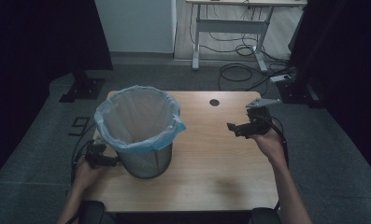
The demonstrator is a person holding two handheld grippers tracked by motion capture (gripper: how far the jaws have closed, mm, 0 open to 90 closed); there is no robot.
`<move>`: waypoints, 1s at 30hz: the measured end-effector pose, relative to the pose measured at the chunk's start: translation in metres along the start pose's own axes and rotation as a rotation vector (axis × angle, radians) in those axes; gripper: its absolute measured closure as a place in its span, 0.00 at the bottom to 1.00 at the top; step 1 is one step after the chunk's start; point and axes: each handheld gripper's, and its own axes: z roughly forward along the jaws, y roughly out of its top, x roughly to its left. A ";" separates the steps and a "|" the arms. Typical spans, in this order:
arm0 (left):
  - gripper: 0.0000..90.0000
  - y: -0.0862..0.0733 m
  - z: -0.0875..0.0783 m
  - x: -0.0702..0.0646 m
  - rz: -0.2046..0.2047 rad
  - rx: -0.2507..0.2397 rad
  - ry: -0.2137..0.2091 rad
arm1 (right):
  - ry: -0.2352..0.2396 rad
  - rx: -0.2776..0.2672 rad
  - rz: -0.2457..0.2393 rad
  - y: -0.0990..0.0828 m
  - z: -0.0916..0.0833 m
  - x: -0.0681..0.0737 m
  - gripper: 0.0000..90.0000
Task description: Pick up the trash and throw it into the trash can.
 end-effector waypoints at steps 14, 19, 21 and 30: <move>0.00 0.000 0.000 0.000 -0.003 -0.002 0.004 | -0.001 0.035 0.014 -0.050 0.026 0.003 0.00; 0.00 0.000 0.000 0.000 -0.003 -0.002 0.004 | -0.001 0.043 0.008 -0.069 0.037 0.007 0.00; 0.00 0.000 0.000 0.000 -0.002 -0.002 0.005 | 0.006 0.045 0.008 -0.077 0.041 0.009 0.00; 0.00 0.000 0.000 0.000 -0.002 -0.002 0.004 | 0.013 0.070 0.027 -0.122 0.057 0.016 0.00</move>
